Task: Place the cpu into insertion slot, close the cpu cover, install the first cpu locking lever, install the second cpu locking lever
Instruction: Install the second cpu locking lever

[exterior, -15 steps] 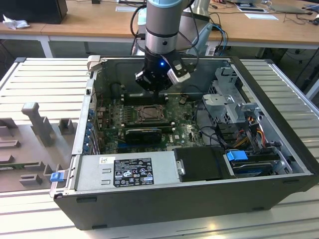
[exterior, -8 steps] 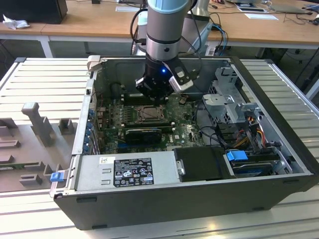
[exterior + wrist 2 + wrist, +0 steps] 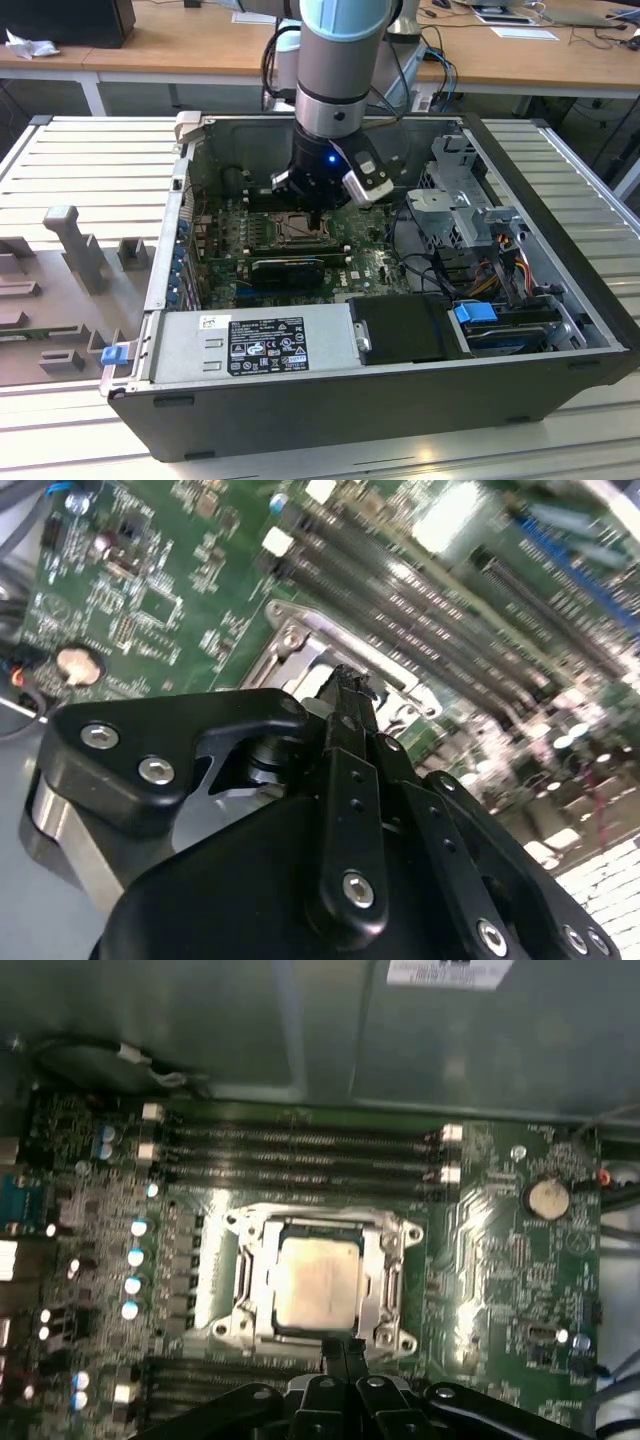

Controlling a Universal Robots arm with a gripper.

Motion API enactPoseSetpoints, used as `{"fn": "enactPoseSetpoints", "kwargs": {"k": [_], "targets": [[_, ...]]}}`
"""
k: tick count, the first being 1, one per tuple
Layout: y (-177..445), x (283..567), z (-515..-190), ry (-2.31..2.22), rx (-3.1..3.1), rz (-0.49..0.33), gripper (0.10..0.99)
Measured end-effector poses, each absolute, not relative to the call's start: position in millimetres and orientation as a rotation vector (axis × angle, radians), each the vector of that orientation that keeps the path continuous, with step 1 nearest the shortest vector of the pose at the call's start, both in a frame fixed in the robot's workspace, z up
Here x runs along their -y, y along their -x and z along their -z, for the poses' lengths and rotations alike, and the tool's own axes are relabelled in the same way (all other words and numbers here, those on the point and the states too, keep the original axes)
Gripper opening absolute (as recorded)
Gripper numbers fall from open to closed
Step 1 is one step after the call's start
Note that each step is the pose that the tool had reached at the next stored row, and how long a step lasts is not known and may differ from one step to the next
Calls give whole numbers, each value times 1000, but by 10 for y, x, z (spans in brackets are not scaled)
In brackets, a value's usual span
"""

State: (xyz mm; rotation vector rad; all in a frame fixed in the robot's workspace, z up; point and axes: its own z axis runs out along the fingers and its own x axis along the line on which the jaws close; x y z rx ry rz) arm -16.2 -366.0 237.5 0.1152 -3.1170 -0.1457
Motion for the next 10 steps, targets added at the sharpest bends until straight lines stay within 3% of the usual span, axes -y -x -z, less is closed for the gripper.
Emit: {"fn": "enactPoseSetpoints", "kwargs": {"k": [10], "targets": [[411, 3744, -2270, -139, 3115, 159, 106]]}}
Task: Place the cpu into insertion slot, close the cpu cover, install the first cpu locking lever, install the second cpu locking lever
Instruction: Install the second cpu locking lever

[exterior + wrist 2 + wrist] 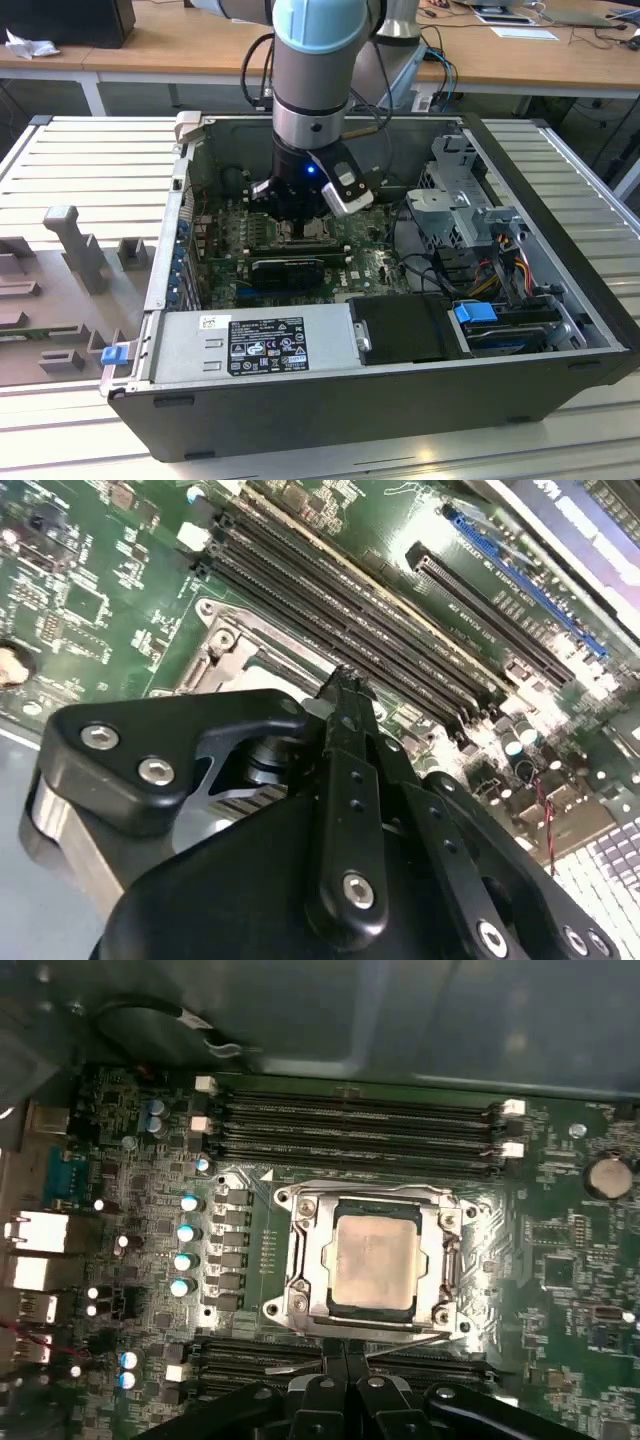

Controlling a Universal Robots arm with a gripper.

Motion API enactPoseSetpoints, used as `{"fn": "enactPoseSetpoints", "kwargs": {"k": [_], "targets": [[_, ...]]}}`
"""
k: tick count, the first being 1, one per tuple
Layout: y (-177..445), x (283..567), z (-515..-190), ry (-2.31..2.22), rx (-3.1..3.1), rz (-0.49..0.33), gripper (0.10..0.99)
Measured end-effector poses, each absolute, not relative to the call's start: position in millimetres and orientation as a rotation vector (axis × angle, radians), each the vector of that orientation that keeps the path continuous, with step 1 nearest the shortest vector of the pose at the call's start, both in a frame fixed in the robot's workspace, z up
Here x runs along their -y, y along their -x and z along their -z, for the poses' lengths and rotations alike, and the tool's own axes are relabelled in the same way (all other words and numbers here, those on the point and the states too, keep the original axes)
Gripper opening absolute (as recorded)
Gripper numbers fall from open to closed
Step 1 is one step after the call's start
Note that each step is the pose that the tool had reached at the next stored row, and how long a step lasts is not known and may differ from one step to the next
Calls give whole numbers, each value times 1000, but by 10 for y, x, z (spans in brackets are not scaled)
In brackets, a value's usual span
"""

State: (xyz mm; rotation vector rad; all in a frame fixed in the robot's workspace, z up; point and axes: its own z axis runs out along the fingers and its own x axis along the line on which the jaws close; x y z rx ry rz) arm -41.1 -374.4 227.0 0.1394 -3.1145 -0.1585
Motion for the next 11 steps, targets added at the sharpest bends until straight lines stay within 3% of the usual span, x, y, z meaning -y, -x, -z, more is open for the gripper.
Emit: {"fn": "enactPoseSetpoints", "kwargs": {"k": [8, 11], "targets": [[630, 3831, -2126, -191, 3110, 234, 106], [653, 3927, -2099, -191, 3108, 308, 106]]}}
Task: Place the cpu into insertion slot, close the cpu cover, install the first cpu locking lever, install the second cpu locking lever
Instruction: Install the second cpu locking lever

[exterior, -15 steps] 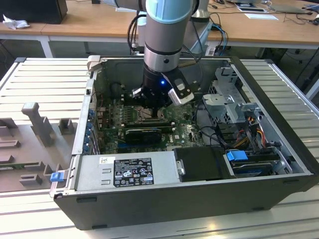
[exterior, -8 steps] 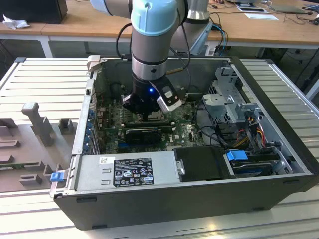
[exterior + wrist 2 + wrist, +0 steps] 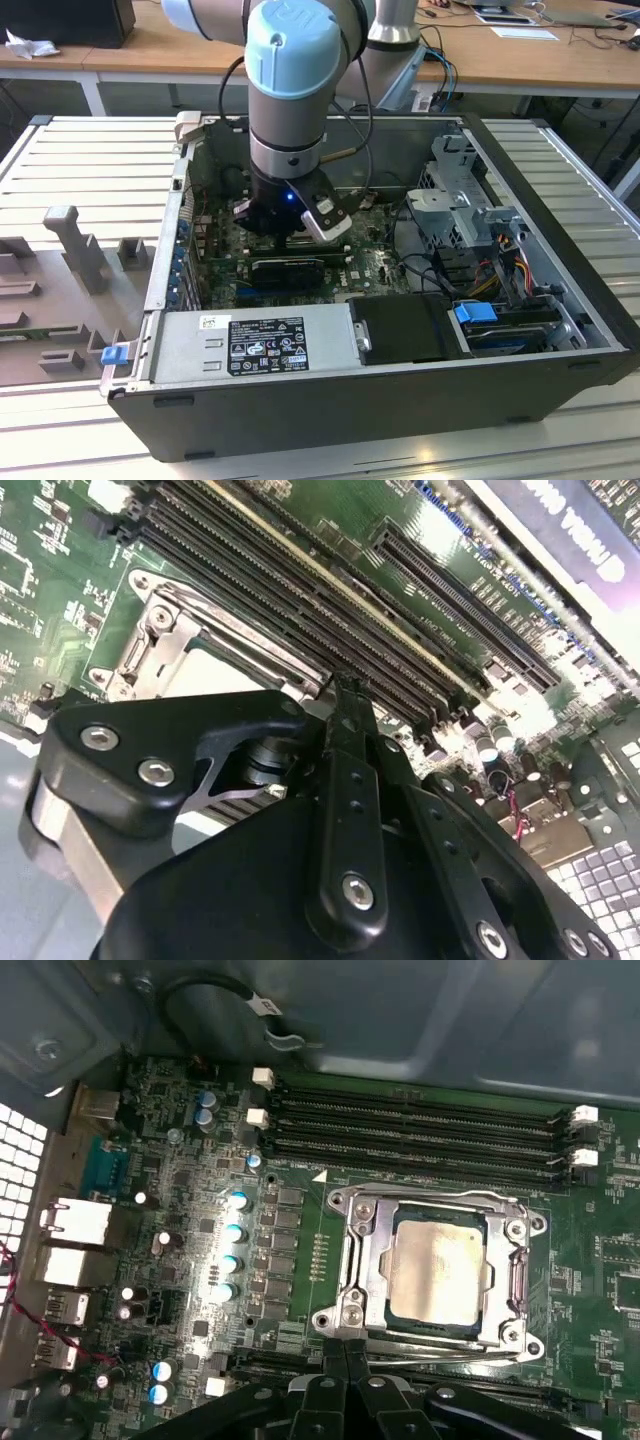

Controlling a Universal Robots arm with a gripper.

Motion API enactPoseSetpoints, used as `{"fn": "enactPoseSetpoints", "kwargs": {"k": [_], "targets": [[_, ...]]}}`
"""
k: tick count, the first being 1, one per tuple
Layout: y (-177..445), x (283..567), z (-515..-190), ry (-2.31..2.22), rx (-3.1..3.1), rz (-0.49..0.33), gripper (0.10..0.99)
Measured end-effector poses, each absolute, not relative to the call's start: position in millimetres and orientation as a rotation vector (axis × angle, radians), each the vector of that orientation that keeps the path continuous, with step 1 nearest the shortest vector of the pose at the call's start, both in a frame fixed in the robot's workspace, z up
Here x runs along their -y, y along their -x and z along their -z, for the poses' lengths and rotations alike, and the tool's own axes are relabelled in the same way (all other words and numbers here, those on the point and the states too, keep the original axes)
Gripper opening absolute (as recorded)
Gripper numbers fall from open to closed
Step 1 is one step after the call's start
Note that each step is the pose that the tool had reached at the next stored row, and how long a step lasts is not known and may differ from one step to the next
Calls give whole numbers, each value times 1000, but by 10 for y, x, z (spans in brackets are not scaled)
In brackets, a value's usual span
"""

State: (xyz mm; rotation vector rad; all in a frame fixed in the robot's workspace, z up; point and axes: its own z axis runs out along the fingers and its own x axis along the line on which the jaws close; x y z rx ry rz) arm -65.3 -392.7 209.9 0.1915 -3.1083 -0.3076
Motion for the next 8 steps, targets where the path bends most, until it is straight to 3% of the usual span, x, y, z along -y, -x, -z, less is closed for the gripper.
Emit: {"fn": "enactPoseSetpoints", "kwargs": {"k": [8], "targets": [[670, 3981, -2031, -192, 3103, 389, 106]]}}
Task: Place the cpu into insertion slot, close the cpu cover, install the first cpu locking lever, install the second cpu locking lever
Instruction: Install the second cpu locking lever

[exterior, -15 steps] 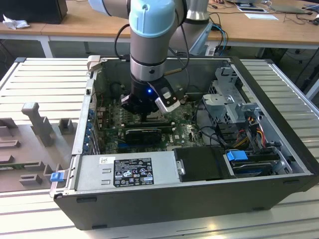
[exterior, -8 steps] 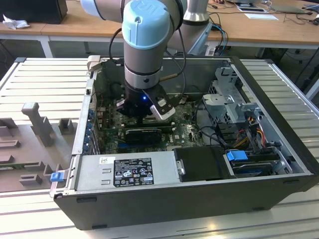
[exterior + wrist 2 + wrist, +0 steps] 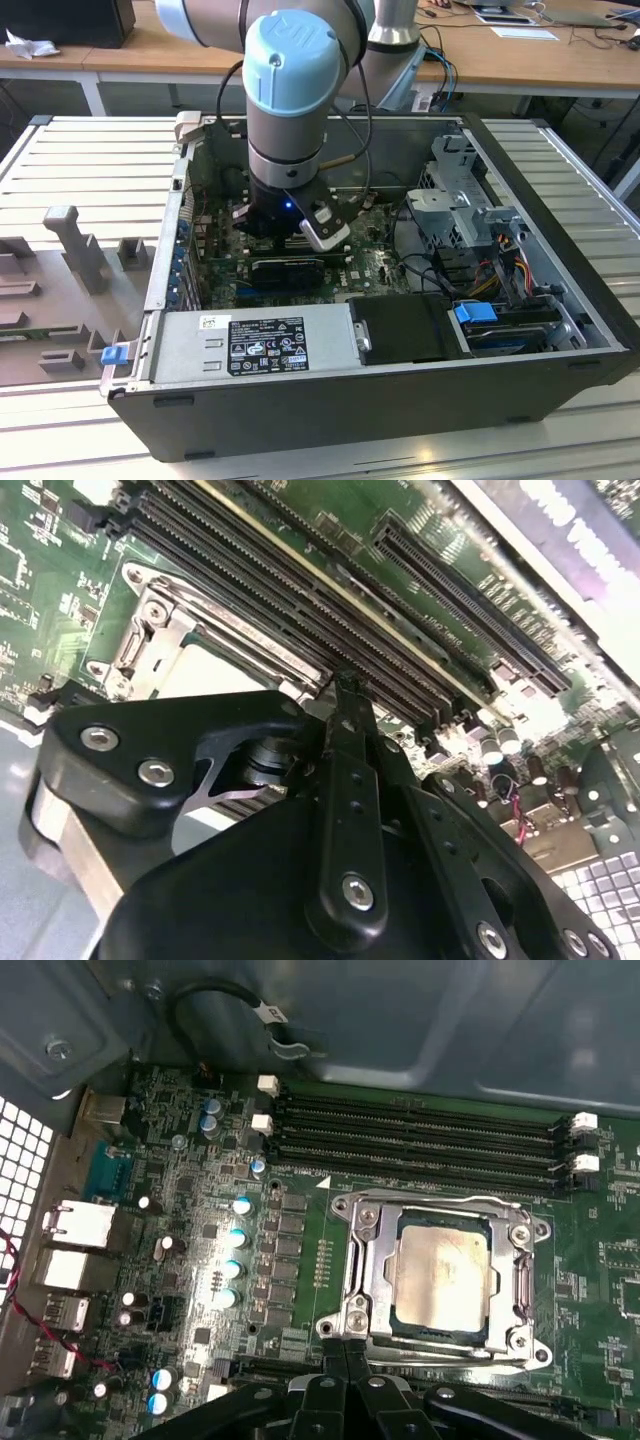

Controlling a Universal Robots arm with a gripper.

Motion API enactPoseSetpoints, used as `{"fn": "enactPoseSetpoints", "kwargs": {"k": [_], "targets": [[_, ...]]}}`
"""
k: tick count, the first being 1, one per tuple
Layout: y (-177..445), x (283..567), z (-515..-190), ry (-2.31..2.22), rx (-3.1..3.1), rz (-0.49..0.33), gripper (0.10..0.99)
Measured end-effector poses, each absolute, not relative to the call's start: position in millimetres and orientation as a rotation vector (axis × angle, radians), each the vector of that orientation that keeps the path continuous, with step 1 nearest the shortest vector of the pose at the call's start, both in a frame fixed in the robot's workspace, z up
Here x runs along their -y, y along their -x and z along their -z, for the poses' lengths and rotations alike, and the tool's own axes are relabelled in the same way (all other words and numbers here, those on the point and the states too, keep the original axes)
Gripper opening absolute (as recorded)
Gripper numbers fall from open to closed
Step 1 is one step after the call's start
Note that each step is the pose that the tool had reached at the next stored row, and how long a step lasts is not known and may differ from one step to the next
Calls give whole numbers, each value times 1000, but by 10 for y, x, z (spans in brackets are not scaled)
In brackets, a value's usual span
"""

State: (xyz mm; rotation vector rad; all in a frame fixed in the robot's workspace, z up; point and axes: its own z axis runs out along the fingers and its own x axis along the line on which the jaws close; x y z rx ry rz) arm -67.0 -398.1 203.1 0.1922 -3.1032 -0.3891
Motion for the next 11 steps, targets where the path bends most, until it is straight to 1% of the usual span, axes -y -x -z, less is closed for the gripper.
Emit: {"fn": "enactPoseSetpoints", "kwargs": {"k": [8, 10, 11], "targets": [[735, 3936, -1956, -193, 3099, 435, 106], [735, 3936, -1974, -193, 3099, 435, 106], [736, 3936, -2040, -193, 3099, 435, 106]]}}
